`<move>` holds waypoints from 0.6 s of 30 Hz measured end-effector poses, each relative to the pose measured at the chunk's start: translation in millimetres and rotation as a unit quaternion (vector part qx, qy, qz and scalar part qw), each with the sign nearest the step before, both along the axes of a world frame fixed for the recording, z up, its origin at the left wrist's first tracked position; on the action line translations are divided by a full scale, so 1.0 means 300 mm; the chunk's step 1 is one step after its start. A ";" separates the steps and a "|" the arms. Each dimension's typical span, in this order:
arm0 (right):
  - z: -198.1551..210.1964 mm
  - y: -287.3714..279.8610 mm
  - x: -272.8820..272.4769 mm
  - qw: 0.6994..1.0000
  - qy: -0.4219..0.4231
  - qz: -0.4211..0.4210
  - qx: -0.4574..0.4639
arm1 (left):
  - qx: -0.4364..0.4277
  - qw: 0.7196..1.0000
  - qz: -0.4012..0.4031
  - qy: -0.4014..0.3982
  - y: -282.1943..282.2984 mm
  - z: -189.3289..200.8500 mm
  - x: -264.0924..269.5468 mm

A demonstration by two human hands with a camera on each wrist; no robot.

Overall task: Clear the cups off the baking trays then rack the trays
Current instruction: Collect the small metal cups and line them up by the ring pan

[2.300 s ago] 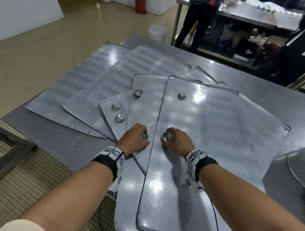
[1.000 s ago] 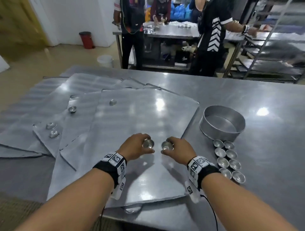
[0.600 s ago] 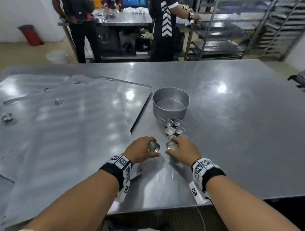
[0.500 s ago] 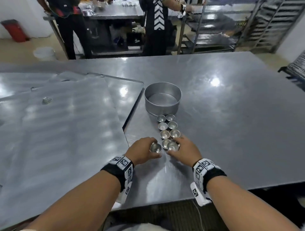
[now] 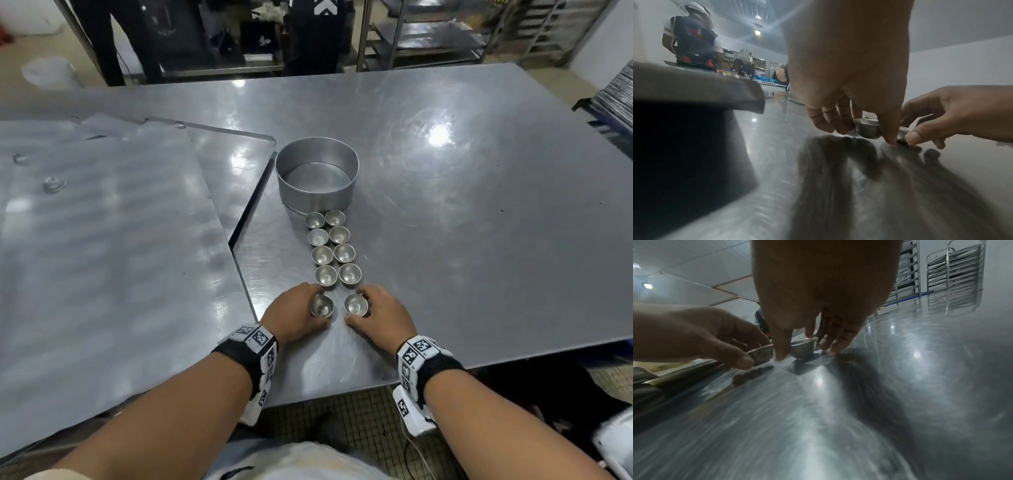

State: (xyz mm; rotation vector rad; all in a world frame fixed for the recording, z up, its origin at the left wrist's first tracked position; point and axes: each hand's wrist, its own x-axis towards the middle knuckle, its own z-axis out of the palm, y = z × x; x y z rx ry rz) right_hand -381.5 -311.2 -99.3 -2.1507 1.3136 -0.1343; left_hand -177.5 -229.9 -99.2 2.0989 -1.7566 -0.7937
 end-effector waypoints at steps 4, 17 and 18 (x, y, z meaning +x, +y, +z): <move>0.005 -0.010 -0.010 1.000 -0.016 0.001 -0.002 | -0.026 0.998 0.038 0.039 0.016 -0.014 -0.003; 0.003 -0.027 -0.025 1.000 -0.012 0.004 -0.023 | -0.029 0.996 0.080 0.032 0.007 -0.029 -0.005; 0.003 -0.029 -0.026 1.000 -0.012 0.003 -0.023 | -0.033 0.996 0.078 0.037 0.003 -0.028 -0.008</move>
